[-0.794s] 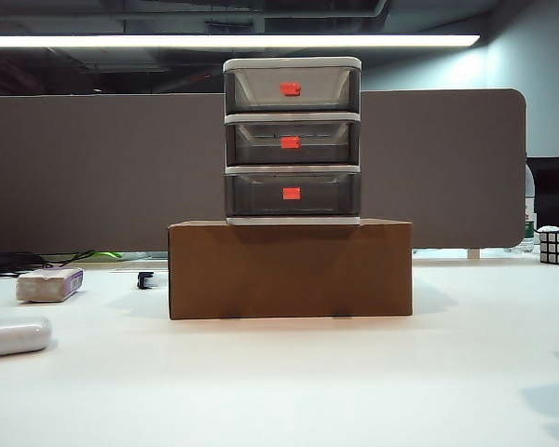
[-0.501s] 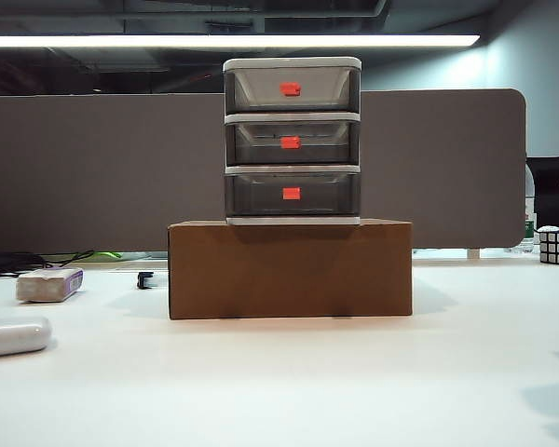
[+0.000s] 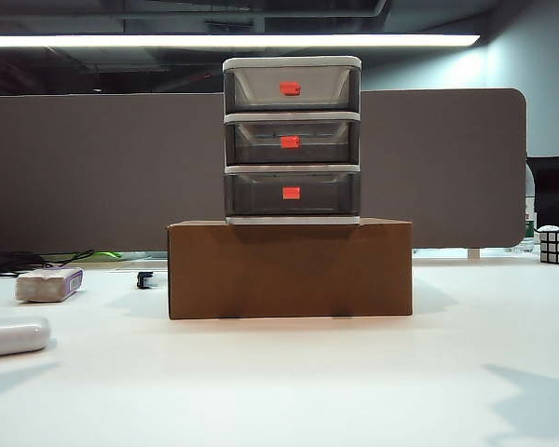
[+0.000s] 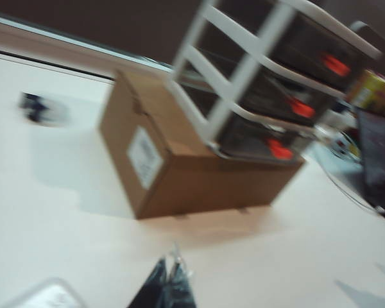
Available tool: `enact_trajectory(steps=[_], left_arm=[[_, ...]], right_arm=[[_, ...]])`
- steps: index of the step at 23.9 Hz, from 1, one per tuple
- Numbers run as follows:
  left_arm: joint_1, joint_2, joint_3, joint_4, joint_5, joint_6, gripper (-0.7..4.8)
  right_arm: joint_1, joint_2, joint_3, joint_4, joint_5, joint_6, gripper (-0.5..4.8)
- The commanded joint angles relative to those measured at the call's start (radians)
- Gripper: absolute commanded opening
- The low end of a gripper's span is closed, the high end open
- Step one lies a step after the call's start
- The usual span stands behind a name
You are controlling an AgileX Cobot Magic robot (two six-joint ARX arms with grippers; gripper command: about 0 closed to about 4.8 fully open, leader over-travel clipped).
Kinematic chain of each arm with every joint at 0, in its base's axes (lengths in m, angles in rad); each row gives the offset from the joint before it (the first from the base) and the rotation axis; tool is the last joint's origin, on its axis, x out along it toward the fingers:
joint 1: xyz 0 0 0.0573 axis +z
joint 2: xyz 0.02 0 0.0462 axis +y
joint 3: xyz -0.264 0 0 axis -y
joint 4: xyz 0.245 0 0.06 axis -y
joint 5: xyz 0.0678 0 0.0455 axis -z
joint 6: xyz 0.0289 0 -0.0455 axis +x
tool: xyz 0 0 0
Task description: Open the third layer of the drawer on the table, pick up the earphone case on the table and put it in, and finally close the drawer.
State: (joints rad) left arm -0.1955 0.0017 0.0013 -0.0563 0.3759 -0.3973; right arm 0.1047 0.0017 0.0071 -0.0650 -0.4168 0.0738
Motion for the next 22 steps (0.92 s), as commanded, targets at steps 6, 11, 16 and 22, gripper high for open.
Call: enact_trajectory(steps=[6, 11, 16, 22], left_arm=[[-0.49, 0.001, 0.006, 0.16, -0.426, -0.004, -0.05], [-0.516, 0.089, 0.006, 0.184, -0.444, -0.002, -0.05], [-0.516, 0.408, 0.01, 0.492, -0.455, 0.004, 0.03], [-0.519, 1.01, 0.194, 0.815, -0.406, 0.045, 0.89]], right_arm=[[0.017, -0.002, -0.006, 0.07, -0.058, 0.093, -0.06], [0.018, -0.002, 0.014, 0.058, -0.119, 0.164, -0.06], [0.018, 0.045, 0.092, 0.044, -0.098, 0.149, -0.06], [0.018, 0.22, 0.174, 0.048, -0.048, 0.135, -0.06]])
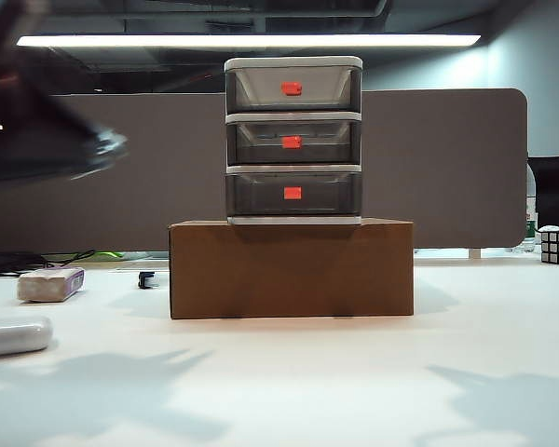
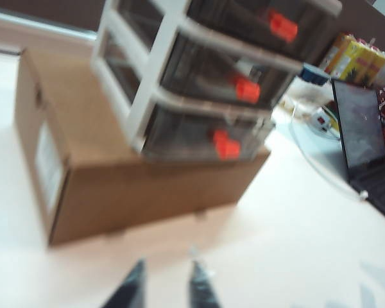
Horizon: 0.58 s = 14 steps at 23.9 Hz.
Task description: Open the third layer of the drawer on the table, pick up the earphone case on the table and put it in, and finally close the drawer.
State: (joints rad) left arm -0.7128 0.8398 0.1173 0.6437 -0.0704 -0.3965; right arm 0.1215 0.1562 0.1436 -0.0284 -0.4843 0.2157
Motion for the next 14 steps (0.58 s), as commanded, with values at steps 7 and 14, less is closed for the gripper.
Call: enact_trajectory(steps=[7, 14], left_arm=[[-0.182, 0.57, 0.241, 0.313, -0.05, 0.181, 0.89], [-0.234, 0.61, 0.274, 0.345, -0.097, 0.164, 0.78]], right_arm=[[0.017, 0.261, 0.161, 0.01, 0.006, -0.077, -0.06], [0.119, 0.468, 0.196, 0.145, -0.161, -0.294, -0.05]])
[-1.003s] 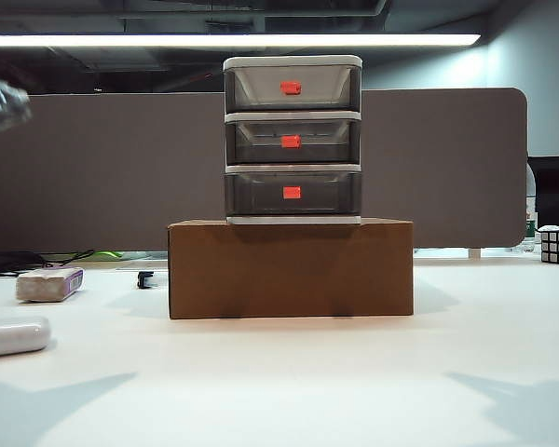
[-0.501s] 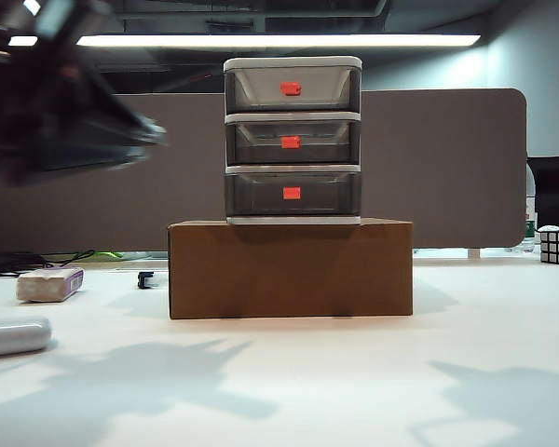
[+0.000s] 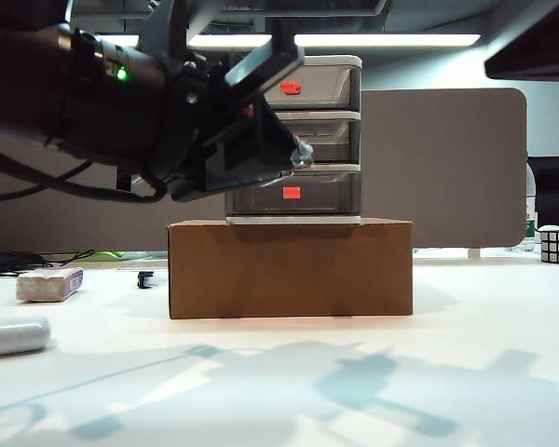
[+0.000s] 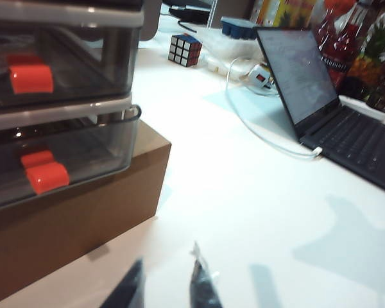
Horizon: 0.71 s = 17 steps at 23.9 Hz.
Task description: Open the third layer of the drawer on the table, pick up the earphone case on the table and put it in, and finally close the drawer.
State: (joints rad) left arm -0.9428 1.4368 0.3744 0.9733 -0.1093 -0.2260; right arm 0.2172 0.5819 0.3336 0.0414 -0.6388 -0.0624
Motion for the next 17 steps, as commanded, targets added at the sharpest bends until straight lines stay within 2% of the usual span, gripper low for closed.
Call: enact_trajectory(steps=[1, 4, 5, 8, 17], left_arm=[[-0.015, 0.026, 0.026, 0.008, -0.097, 0.008, 0.78], [-0.07, 0.082, 0.058, 0.016, -0.338, 0.073, 0.79], [-0.082, 0.094, 0.068, 0.021, -0.384, 0.085, 0.79], [-0.108, 0.138, 0.102, 0.043, -0.454, 0.092, 0.8], [-0.116, 0.301, 0.227, 0.098, -0.636, 0.104, 0.9]], right_arm=[[0.03, 0.061, 0.007, 0.092, 0.0, -0.016, -0.05], [0.049, 0.123, 0.013, 0.14, 0.011, -0.012, -0.05], [0.058, 0.143, 0.021, 0.143, 0.013, -0.013, -0.05], [0.076, 0.201, 0.055, 0.144, 0.042, -0.013, -0.05], [0.079, 0.326, 0.12, 0.165, 0.034, -0.018, -0.05]])
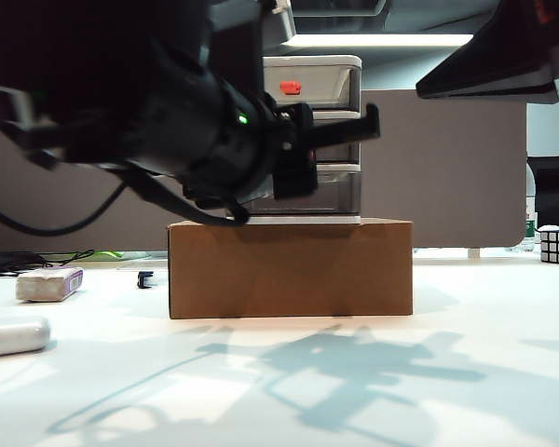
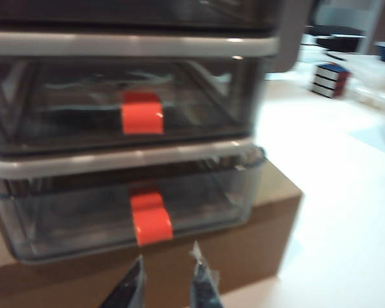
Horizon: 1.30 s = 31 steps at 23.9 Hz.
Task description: Open the third layer of the drawer on the table, pick up the earphone case on the table and put it in, and finally close the drawer.
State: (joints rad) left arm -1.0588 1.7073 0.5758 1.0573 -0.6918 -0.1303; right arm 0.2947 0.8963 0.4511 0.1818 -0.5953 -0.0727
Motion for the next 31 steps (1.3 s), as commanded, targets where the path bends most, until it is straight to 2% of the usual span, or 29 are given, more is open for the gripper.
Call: enact_trajectory(steps=[1, 6, 13, 17, 31], left_arm=[[0.0, 0.042, 0.035, 0.014, -0.053, 0.008, 0.93], [0.0, 0.073, 0.085, -0.018, -0.143, 0.045, 1.6], [0.001, 0.104, 0.137, -0.054, -0.142, 0.045, 1.61], [0.003, 0.114, 0.142, -0.054, -0.185, 0.045, 1.6], [0.034, 0.127, 0.171, -0.05, -0.159, 0.044, 1.6]], right_arm=[[0.002, 0.016, 0.002, 0.025, -0.01, -0.007, -0.05], [0.0, 0.023, 0.002, 0.028, -0.01, -0.007, -0.05], [0.0, 0.023, 0.002, 0.033, -0.01, -0.007, -0.05], [0.0, 0.023, 0.002, 0.033, -0.009, -0.007, -0.05], [0.0, 0.023, 0.002, 0.034, -0.009, -0.007, -0.05]])
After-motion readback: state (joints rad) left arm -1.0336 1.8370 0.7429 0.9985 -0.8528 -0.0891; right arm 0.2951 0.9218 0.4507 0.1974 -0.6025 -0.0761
